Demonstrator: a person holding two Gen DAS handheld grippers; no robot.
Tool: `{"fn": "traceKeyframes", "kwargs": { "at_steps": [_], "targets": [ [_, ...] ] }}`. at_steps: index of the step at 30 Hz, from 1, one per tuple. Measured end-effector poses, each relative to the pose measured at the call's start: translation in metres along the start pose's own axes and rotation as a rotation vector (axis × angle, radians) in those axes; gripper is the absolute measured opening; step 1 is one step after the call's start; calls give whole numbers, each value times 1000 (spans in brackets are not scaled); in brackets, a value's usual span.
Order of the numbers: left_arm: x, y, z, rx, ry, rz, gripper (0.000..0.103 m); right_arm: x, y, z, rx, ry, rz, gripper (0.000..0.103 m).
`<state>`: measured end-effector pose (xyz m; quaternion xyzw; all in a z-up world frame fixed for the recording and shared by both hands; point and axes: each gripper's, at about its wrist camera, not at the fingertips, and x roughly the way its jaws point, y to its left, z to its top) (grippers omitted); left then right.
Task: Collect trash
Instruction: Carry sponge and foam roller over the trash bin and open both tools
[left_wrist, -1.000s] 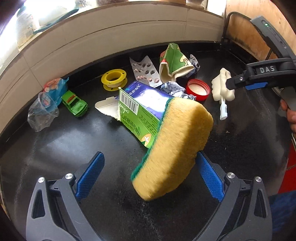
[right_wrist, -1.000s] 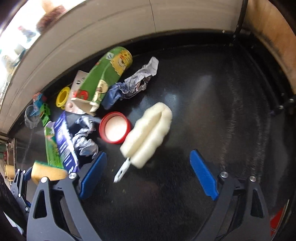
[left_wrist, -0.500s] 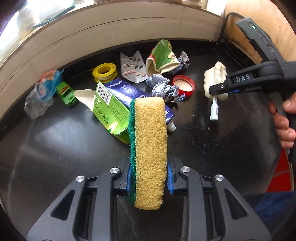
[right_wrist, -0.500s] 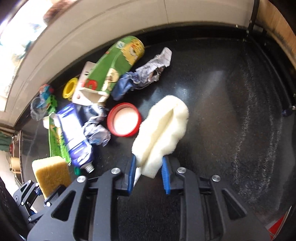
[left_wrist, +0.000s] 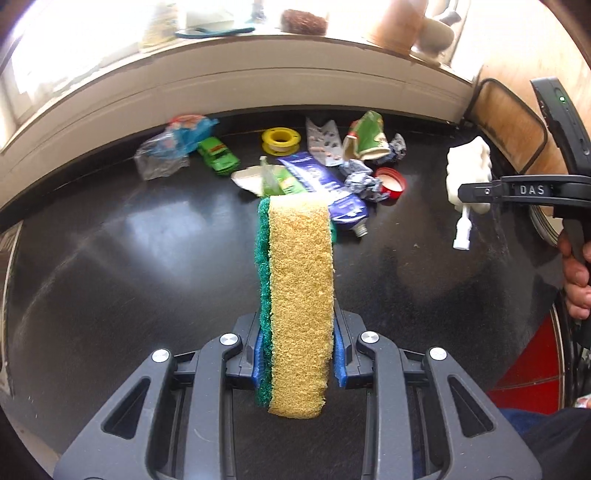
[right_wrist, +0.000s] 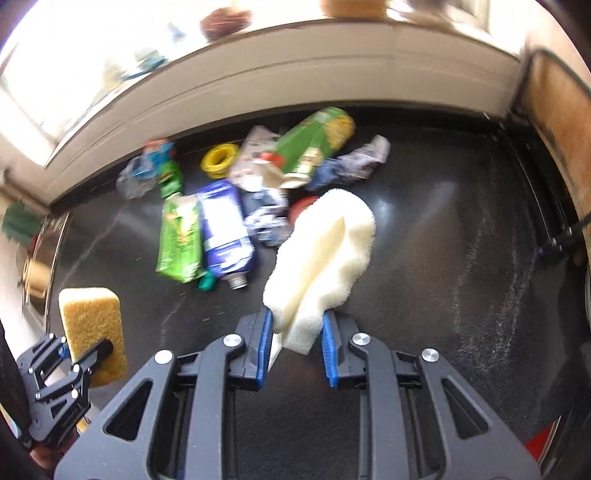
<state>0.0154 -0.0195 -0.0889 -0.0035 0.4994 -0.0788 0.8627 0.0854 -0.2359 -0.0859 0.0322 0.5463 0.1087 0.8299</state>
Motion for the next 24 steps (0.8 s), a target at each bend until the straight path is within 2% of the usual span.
{"fn": "traceKeyframes", "kwargs": {
  "at_steps": [5, 9, 11, 12, 15, 16, 19, 22, 24],
  "targets": [
    [-39, 45, -30, -121, -50, 80, 27, -8, 82, -11, -184, -7, 89, 24],
    [-76, 92, -71, -246, -78, 183, 27, -1, 179, -31, -384, 38, 223, 24],
    [-96, 119, -104, -313, -79, 261, 27, 5, 230, -49, -489, 77, 291, 24],
    [-106, 136, -128, -366, -70, 306, 27, 9, 268, -66, -573, 111, 342, 24],
    [-126, 172, -185, -491, -36, 384, 27, 15, 348, -108, -738, 194, 461, 24],
    [-134, 188, -217, -554, -14, 418, 27, 17, 378, -129, -800, 232, 505, 24],
    [-150, 216, -285, -671, 23, 480, 27, 25, 452, -189, -964, 329, 589, 24],
    [-157, 245, -348, -798, 41, 487, 27, 38, 511, -244, -1071, 422, 626, 24],
    [-151, 257, -375, -852, 48, 490, 27, 54, 542, -276, -1117, 475, 622, 24]
  ]
}}
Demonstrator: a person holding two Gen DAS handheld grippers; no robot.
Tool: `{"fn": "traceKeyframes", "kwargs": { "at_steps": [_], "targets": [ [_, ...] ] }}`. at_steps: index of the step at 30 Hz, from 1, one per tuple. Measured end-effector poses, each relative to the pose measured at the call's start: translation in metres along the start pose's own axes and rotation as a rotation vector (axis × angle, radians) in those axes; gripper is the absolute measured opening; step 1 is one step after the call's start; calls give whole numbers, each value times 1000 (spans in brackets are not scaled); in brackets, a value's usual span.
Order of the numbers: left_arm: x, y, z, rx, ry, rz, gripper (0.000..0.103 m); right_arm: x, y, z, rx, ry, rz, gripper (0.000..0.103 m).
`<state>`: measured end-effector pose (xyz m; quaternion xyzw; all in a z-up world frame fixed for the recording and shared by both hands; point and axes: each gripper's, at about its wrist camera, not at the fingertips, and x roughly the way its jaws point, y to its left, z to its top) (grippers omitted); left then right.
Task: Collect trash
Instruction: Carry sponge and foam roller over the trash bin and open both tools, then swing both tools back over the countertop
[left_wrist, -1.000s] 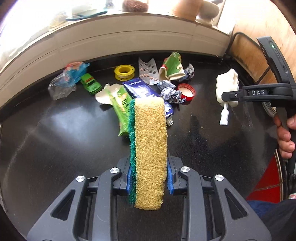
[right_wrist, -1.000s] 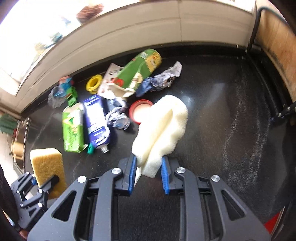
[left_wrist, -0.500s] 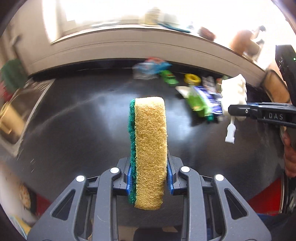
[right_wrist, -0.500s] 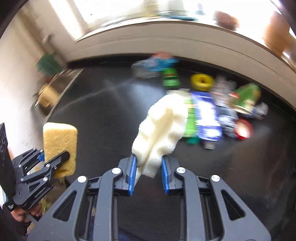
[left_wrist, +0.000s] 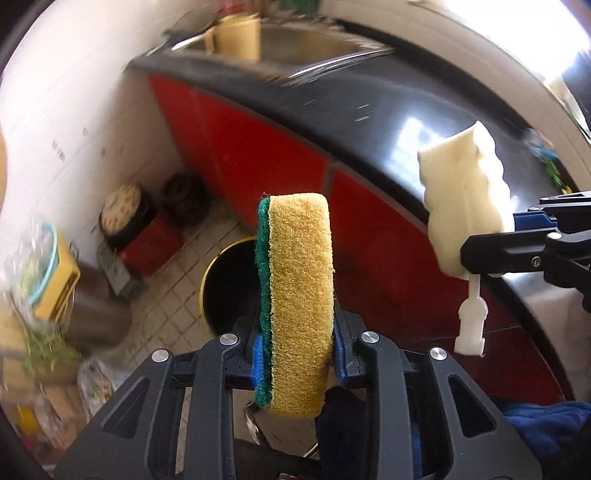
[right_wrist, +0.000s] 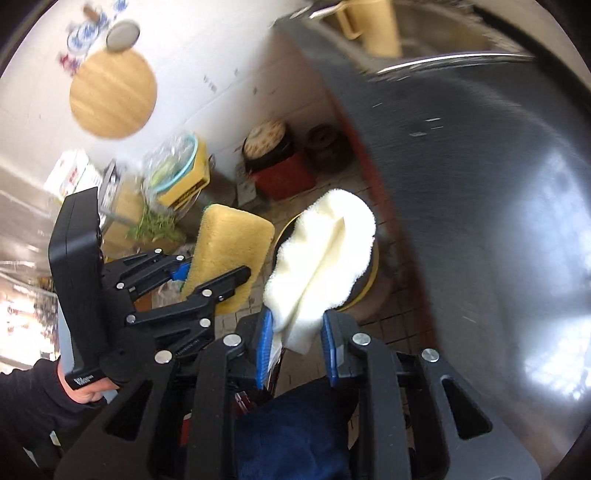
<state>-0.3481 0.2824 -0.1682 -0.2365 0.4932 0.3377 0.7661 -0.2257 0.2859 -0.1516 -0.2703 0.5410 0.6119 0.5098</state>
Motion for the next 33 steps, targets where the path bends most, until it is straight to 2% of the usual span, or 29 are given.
{"fn": "traceKeyframes", "kwargs": {
  "at_steps": [3, 4, 6, 10, 18, 19, 21, 22, 23, 28, 31, 33],
  "targets": [
    [34, 37, -14, -64, 35, -8, 27, 51, 17, 20, -35, 74, -12, 24],
    [44, 48, -14, -86, 40, -34, 27, 64, 13, 25, -39, 95, -17, 24],
    [56, 58, -17, -101, 36, -31, 27, 91, 15, 34, -49, 149, -40, 24],
    [79, 68, -20, -112, 64, -43, 27, 109, 7, 40, -94, 189, -88, 24],
    [92, 75, -14, -125, 67, -64, 29, 130, -12, 65, -102, 226, -138, 26],
    [95, 76, -13, -130, 73, -76, 32, 133, -12, 67, -104, 231, -142, 28],
    [99, 78, -11, -131, 80, -73, 51, 139, -13, 72, -107, 237, -149, 40],
    [100, 79, -11, -129, 74, -68, 70, 139, -12, 75, -106, 234, -150, 53],
    [99, 80, -11, -127, 65, -64, 75, 138, -12, 76, -109, 228, -154, 58],
    [90, 83, -7, -122, 71, -40, 75, 112, -11, 77, -115, 197, -137, 59],
    [64, 77, -2, -123, 45, -20, 89, 66, -10, 67, -113, 124, -127, 68],
    [50, 69, 3, -110, 31, -15, 92, 30, -13, 57, -96, 60, -134, 76]
  ]
}}
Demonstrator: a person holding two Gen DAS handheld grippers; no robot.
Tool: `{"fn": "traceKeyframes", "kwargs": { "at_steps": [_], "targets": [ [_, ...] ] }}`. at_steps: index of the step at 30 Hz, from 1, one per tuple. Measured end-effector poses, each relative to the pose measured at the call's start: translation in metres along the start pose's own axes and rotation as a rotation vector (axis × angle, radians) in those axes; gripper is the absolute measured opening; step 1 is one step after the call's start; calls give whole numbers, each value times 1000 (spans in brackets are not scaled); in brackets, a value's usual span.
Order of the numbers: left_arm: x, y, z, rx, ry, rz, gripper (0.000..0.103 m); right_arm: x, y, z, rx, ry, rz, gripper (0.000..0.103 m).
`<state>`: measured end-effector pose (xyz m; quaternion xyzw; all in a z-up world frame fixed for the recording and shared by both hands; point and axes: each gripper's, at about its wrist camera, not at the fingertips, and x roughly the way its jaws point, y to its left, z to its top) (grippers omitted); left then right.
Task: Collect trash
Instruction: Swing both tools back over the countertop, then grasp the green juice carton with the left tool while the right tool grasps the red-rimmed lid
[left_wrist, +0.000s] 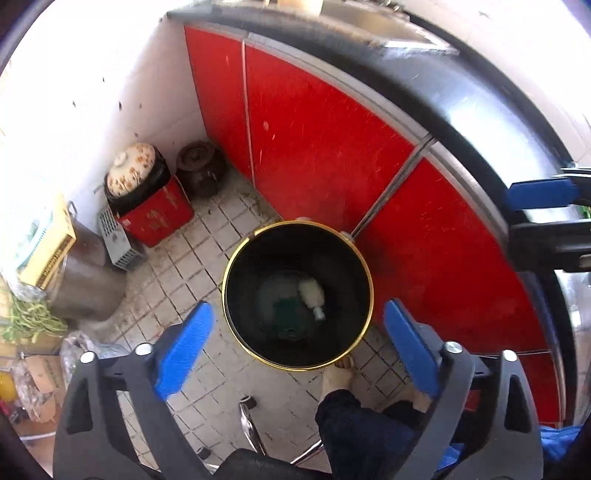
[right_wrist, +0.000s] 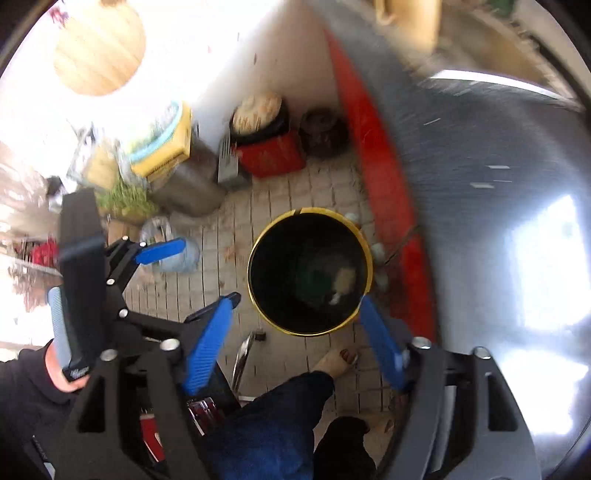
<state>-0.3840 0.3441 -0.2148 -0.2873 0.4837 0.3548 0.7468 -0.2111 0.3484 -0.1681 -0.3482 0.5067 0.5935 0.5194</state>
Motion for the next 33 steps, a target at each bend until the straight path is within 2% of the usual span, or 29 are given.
{"fn": "traceKeyframes", "kwargs": {
  "at_steps": [3, 6, 8, 12, 16, 19, 24, 28, 33],
  "targets": [
    [-27, -32, 8, 58, -19, -8, 94, -67, -24, -34, 62, -126, -35, 84],
    [-54, -87, 18, 145, -53, -36, 95, -132, -65, -90, 180, -235, -149, 86],
    [-64, -134, 28, 221, -67, -82, 95, -160, -87, -121, 254, -275, -222, 86],
    [-80, -248, 47, 393, -72, -221, 95, -223, -143, -213, 484, -355, -394, 86],
    [-93, -360, 50, 560, -43, -365, 95, -272, -184, -303, 723, -423, -484, 86],
    [-103, -428, 45, 662, -26, -430, 95, -296, -204, -359, 856, -457, -550, 86],
    [-114, -503, 26, 772, -21, -450, 95, -321, -219, -438, 1017, -512, -598, 86],
    [-115, -537, 16, 830, -18, -448, 95, -331, -234, -469, 1066, -518, -619, 86],
    [-104, -569, 7, 863, -1, -437, 95, -334, -258, -487, 1078, -509, -637, 86]
  ]
}}
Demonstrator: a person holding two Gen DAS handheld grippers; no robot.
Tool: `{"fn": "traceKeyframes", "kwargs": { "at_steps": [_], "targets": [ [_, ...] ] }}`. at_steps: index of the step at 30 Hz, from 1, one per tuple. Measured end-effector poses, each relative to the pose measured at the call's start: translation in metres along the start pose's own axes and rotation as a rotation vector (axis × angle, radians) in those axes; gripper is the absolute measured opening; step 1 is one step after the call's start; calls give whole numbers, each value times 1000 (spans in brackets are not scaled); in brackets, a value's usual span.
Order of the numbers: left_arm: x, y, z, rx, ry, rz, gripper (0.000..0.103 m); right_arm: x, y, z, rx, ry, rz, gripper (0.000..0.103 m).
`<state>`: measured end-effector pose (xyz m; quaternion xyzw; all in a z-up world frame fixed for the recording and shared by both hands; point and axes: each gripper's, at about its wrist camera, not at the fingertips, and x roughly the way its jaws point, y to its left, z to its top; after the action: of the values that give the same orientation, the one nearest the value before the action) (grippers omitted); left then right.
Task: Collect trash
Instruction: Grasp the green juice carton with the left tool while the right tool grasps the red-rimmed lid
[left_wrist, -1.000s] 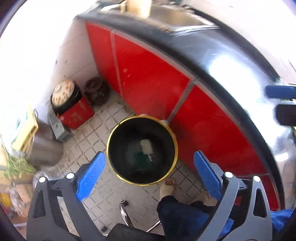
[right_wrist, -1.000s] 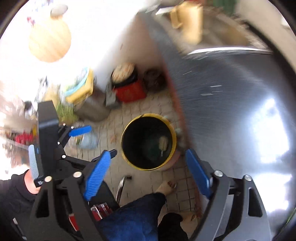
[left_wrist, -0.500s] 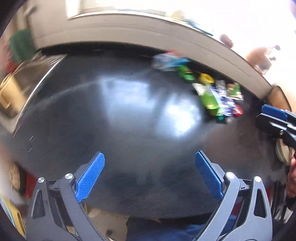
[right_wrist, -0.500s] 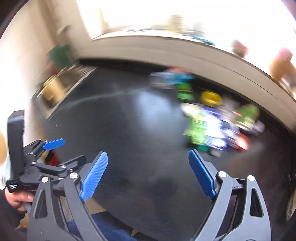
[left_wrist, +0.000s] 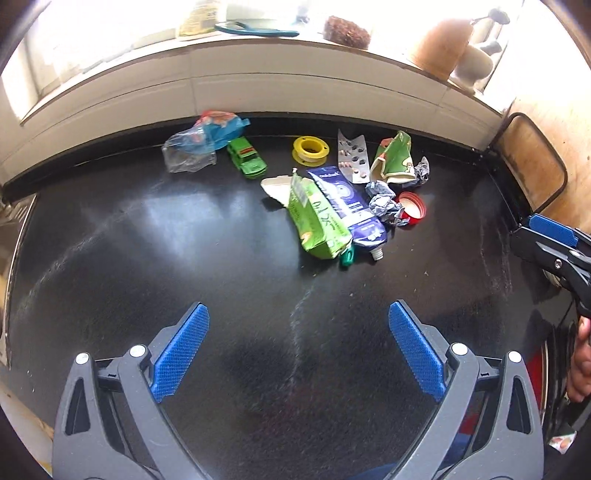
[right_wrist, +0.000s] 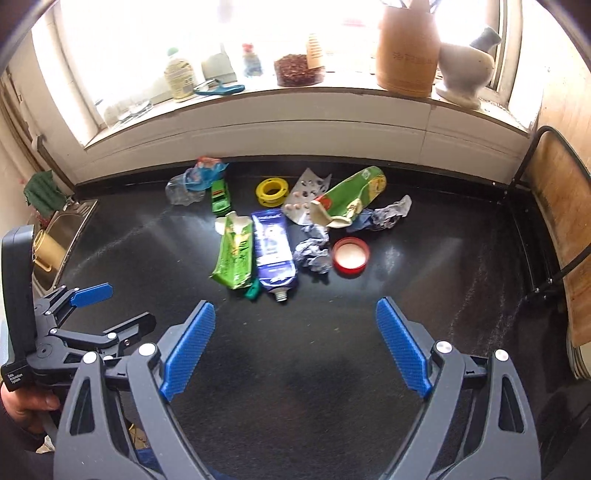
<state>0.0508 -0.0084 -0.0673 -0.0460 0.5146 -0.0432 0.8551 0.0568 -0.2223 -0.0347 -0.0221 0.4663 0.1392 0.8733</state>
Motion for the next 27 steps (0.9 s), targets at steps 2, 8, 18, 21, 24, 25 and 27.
{"fn": "traceKeyframes", "kwargs": {
  "at_steps": [2, 8, 18, 21, 24, 25, 27],
  "targets": [
    [12, -10, 8, 16, 8, 7, 95, 8, -8, 6, 7, 5, -1, 86],
    [74, -33, 38, 75, 44, 49, 95, 58, -45, 15, 16, 32, -6, 86],
    [144, -29, 66, 38, 126, 111, 95, 162, -86, 28, 12, 164, -24, 86],
    [150, -19, 68, 1, 118, 109, 95, 184, -86, 33, -21, 188, -32, 86],
    [154, -8, 70, -29, 122, 90, 95, 201, -85, 35, -46, 206, -20, 86],
    [153, -4, 70, -36, 117, 94, 95, 204, -83, 36, -58, 203, -25, 86],
    [155, 4, 71, -44, 126, 87, 95, 208, -79, 37, -93, 183, -34, 86]
  ]
}}
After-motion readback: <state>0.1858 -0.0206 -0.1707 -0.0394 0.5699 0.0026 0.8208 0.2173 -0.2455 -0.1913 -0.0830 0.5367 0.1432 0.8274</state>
